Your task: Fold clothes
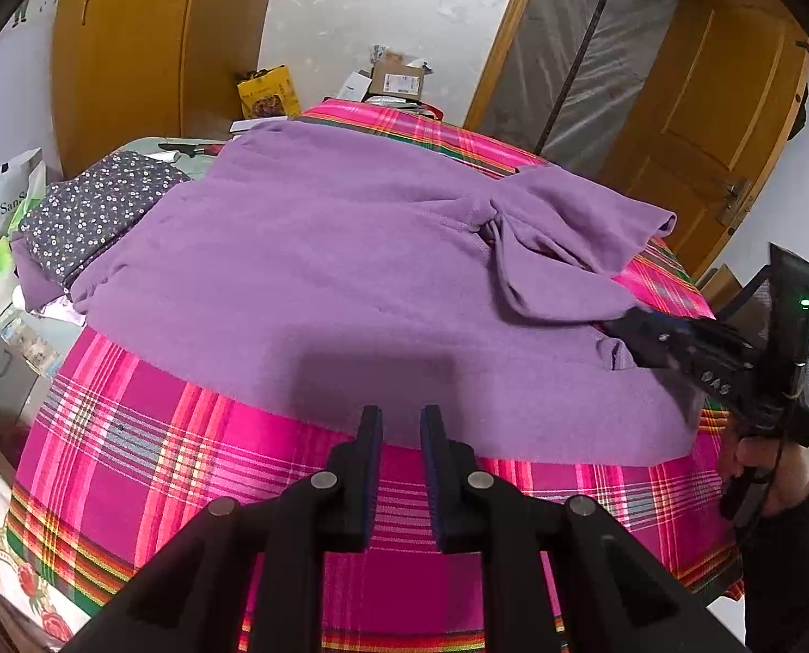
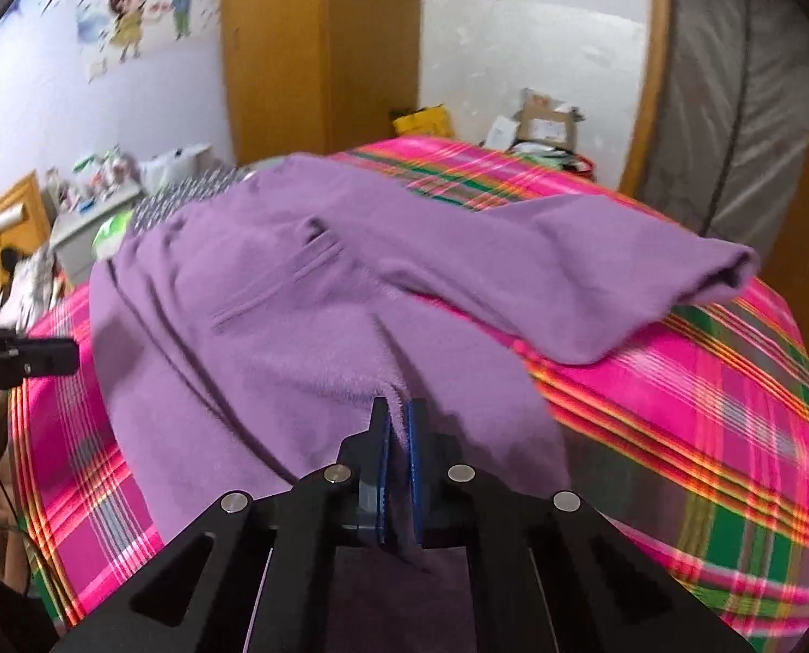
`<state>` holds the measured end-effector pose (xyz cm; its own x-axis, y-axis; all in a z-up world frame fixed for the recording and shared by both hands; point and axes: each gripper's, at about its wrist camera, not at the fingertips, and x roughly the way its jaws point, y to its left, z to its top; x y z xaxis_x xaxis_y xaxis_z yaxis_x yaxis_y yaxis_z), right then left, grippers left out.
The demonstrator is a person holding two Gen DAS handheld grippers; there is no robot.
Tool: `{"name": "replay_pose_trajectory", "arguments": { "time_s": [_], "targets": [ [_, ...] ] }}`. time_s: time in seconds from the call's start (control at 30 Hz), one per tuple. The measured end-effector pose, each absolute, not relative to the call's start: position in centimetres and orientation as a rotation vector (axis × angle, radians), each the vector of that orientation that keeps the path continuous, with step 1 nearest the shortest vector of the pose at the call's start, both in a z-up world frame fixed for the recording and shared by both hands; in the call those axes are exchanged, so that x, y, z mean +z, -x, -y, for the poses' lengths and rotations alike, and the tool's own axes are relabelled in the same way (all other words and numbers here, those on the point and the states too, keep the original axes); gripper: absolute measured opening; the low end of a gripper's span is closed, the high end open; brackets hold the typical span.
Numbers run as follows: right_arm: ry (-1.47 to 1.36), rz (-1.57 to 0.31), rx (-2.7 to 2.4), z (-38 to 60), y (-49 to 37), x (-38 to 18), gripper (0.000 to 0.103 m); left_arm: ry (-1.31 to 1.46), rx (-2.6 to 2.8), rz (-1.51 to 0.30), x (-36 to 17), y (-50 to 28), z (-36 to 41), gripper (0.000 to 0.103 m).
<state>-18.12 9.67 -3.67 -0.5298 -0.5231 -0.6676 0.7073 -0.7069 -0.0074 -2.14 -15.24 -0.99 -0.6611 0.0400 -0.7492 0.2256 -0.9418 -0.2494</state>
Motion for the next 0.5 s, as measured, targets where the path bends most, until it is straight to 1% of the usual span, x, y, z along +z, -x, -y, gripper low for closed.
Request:
{"name": "replay_pose_trajectory", "arguments": {
  "time_s": [0.17, 0.33, 0.5],
  "targets": [
    [-0.821, -0.113, -2.349, -15.6, 18.4, -1.4, 0.006, -1.247, -2.736, -0.496, -1.1, 2.1, 15.2, 0.016],
    [-0.802, 0.234, -2.497, -23.5, 18.3, 0.2, 0.006, -1.249, -2.748, -0.491, -1.0, 2.2, 14.8, 0.016],
    [-0.831, 0.607, -2.605, -31.5, 16.3, -0.6, 0.006, -1.246, -2.763, -0.477, -0.8, 2.3, 14.4, 0.016]
  ]
}}
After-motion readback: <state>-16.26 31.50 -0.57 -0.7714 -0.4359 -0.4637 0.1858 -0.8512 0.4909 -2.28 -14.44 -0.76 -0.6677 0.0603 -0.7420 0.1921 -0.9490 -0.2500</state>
